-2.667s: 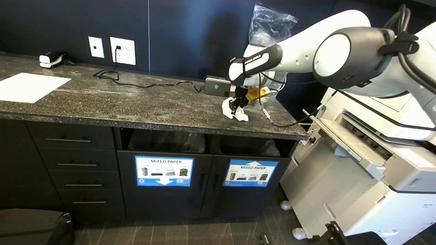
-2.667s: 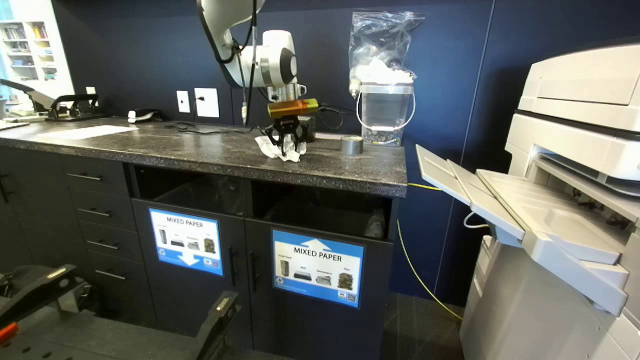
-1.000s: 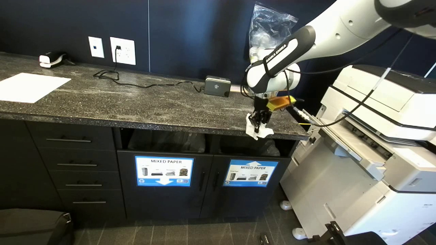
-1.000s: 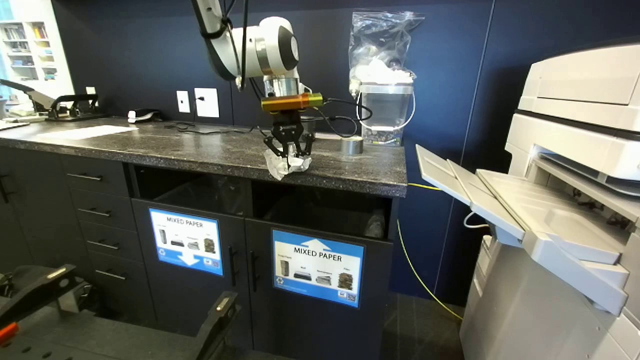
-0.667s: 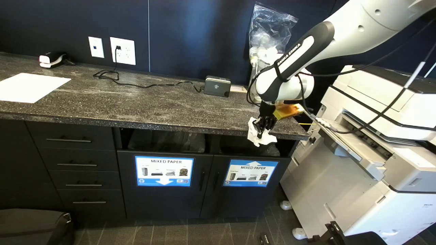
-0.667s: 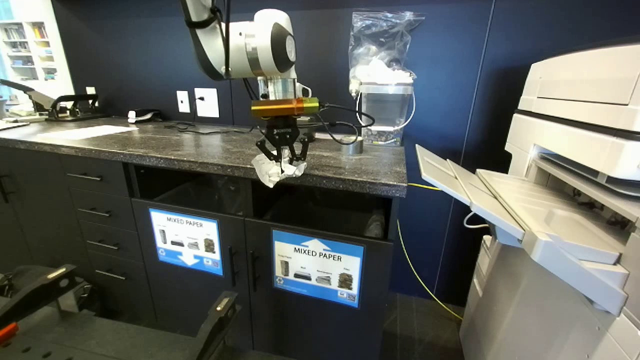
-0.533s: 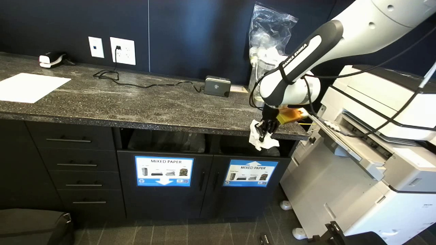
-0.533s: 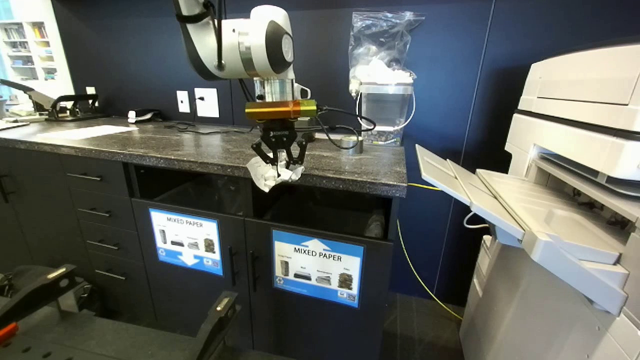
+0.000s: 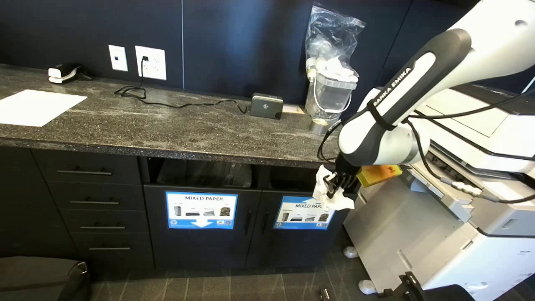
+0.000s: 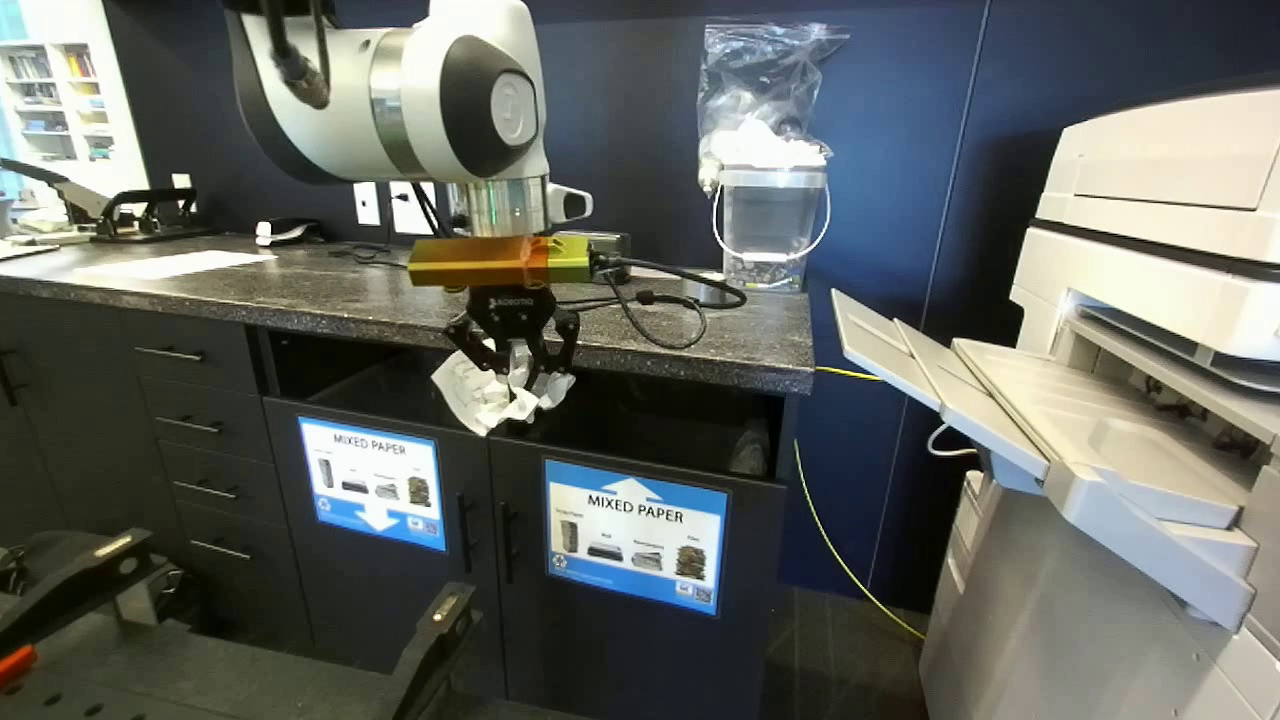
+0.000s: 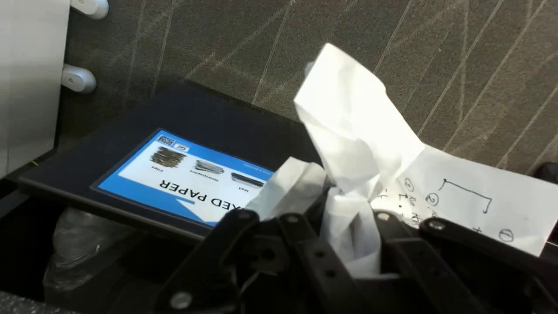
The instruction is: Pick up the three papers from the countertop and put them in the bin on the right
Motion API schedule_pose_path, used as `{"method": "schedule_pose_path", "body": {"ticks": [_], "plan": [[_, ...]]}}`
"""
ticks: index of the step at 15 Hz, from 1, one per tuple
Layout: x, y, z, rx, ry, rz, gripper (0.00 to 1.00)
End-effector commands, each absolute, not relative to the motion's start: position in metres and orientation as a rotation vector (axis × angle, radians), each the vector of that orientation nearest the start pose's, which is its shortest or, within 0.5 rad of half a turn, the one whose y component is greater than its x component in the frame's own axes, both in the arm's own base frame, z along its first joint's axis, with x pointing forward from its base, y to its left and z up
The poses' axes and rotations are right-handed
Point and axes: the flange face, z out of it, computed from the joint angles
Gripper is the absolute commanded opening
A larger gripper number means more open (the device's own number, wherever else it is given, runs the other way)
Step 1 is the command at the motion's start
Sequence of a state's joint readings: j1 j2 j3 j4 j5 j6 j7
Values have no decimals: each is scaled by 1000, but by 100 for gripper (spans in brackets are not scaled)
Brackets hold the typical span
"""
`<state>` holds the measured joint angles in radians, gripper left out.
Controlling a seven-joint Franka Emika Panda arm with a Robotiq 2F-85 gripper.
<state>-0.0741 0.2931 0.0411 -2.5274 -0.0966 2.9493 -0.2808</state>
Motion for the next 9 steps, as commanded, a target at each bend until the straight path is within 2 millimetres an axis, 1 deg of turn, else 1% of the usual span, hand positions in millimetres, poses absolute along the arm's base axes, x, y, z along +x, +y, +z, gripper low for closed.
{"method": "schedule_pose_path", "body": {"ticks": [1,4,6,9], "plan": [[440,-7,173,-3092,-466,-329,4],[436,1,159,-3052,-386,-466,4],[434,5,150,-3017,-386,-558,4],[434,5,135,-2977,-420,-689,4]]}}
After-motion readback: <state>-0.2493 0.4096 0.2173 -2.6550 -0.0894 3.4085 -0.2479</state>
